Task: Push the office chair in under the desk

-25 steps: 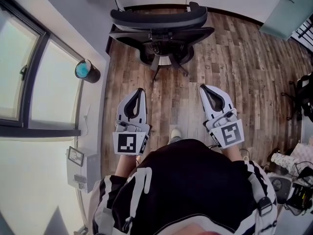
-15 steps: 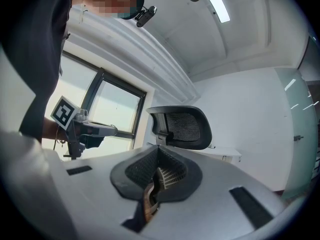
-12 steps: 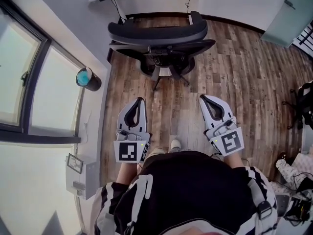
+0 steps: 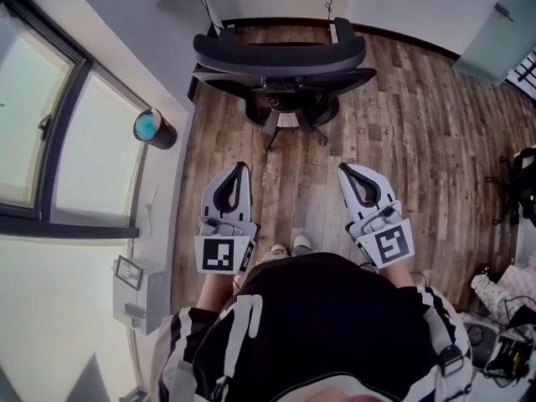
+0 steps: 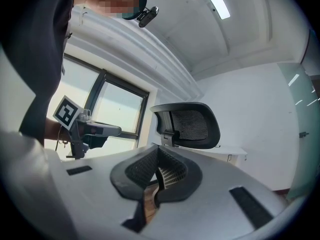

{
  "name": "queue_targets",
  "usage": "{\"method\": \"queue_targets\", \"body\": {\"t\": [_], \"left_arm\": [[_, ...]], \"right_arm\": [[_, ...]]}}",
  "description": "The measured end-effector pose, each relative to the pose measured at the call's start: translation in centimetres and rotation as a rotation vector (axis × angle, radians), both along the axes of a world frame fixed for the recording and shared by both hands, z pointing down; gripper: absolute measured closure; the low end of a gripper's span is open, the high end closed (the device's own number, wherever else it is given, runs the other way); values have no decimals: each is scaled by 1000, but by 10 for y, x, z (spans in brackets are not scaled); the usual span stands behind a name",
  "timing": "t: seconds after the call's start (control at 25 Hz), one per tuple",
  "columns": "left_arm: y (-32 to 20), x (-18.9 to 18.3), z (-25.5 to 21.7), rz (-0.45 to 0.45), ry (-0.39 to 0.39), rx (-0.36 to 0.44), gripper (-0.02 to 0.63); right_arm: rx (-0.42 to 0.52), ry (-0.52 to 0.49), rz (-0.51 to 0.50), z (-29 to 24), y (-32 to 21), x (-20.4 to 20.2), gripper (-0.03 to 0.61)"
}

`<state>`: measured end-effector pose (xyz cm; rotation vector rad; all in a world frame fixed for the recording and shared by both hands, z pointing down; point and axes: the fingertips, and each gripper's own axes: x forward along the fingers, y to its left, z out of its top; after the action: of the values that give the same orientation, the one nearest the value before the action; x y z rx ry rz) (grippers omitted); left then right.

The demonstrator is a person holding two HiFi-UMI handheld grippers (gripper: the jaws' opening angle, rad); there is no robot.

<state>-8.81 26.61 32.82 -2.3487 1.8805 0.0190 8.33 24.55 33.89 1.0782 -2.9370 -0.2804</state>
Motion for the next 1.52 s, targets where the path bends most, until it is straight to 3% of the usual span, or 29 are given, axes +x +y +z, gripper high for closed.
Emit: {"method": "queue_targets", "body": {"t": [0.56,1.52], "left_arm": [[4,-2,11,-66,1,-23,604],[-91,-60,-1,-95,7,24,604]], "right_arm": [[-42,-1,-40,16,-7,6,569],[11,42,53,2,-93,-3,569]]}}
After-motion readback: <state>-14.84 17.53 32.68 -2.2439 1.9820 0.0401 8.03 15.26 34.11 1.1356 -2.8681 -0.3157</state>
